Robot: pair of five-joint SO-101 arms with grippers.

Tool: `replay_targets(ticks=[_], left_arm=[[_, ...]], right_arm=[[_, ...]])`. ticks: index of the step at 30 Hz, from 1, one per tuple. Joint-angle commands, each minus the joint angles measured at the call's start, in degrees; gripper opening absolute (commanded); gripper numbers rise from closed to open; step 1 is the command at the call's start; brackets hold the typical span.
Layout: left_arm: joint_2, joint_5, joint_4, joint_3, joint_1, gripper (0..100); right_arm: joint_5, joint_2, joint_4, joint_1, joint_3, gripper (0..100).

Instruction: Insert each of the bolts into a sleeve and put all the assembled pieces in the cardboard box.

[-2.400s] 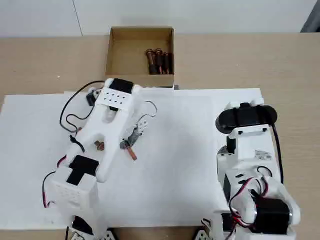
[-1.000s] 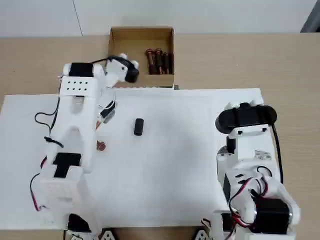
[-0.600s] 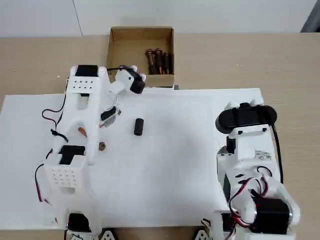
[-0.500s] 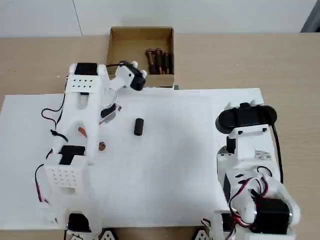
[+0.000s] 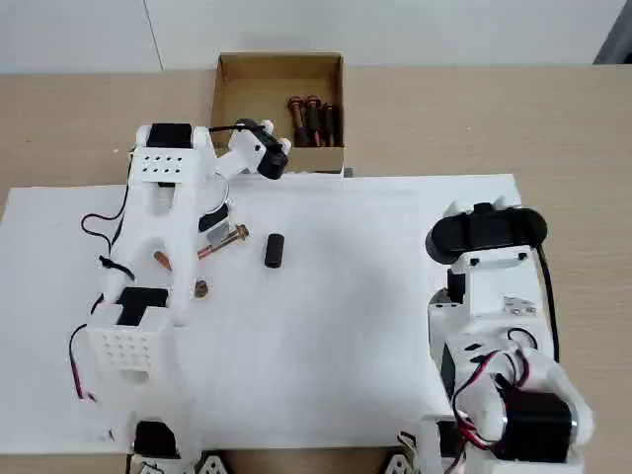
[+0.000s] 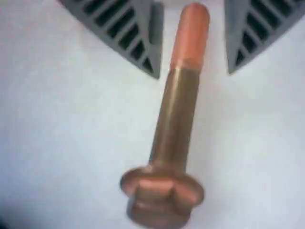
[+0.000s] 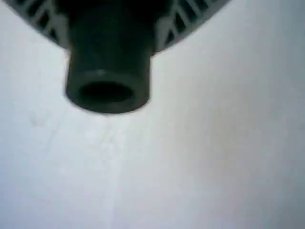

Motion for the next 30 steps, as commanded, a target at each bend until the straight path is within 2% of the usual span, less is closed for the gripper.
replay_targets(ticks=[1,6,19,23,27,30], left_arm=[[0.5,-0.4,-0.9,-2.8,2.1,9],[2.6,-0.4,-0.9,-2.8,4.5,9],[7.3,-0.3,-4.4,-2.8,4.2,8],[8.3,-0.3,-4.7,-2.8,4.3,0],[7.6,-0.2,-4.2,-3.2,4.4,0],[5.2,-0.2,0.2,-6.3,4.7,0]], right_arm=[[0.0,-0.4,-1.5,0.0,-0.2,0.5],[0.0,-0.4,-1.5,0.0,-0.2,0.5],[0.0,-0.4,-1.5,0.0,-0.1,0.5],[0.0,-0.4,-1.5,0.0,-0.1,0.5],[0.0,-0.4,-1.4,0.0,-0.1,0.5],[0.0,-0.4,-1.5,0.0,-0.5,0.5]])
